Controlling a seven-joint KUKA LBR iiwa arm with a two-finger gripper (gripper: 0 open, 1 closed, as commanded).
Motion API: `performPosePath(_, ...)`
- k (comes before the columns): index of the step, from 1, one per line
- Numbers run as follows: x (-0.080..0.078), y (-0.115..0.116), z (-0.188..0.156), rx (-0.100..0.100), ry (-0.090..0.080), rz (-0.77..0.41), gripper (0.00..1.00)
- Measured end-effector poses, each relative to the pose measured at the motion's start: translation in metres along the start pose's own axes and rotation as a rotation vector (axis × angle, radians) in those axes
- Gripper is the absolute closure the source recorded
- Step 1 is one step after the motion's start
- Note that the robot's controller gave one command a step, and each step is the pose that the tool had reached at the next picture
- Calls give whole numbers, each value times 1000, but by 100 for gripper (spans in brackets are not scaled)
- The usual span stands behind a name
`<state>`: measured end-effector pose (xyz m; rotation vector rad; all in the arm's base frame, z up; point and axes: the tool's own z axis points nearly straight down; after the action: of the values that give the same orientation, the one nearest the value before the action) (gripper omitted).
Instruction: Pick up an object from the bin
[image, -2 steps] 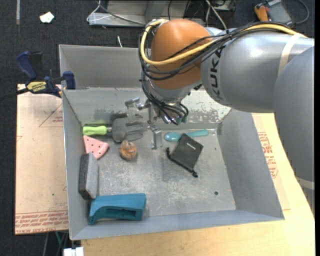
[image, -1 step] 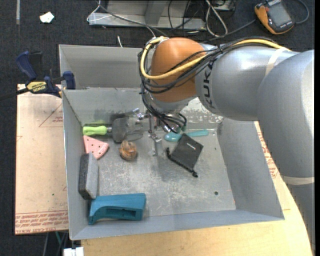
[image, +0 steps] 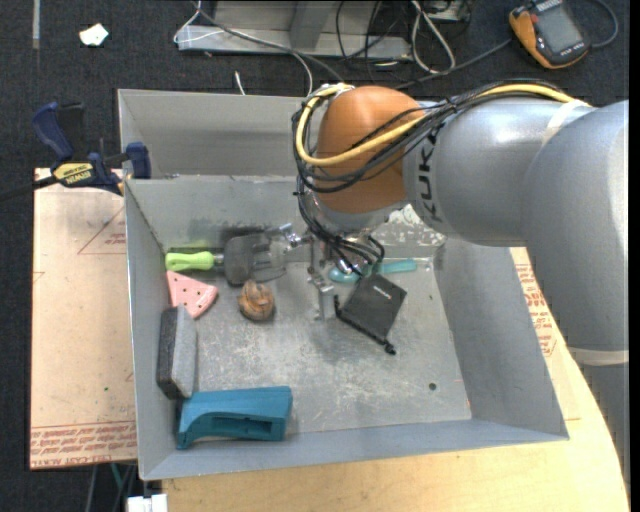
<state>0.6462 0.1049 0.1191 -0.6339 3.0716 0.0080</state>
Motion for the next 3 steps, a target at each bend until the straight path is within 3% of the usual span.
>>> performPosePath(1,-2,-1,-5,3,-8,92,0)
performPosePath(2,-4,9,-15,3,-9,-57,0)
performPosePath(3,16,-37,-1,1,-9,81,0)
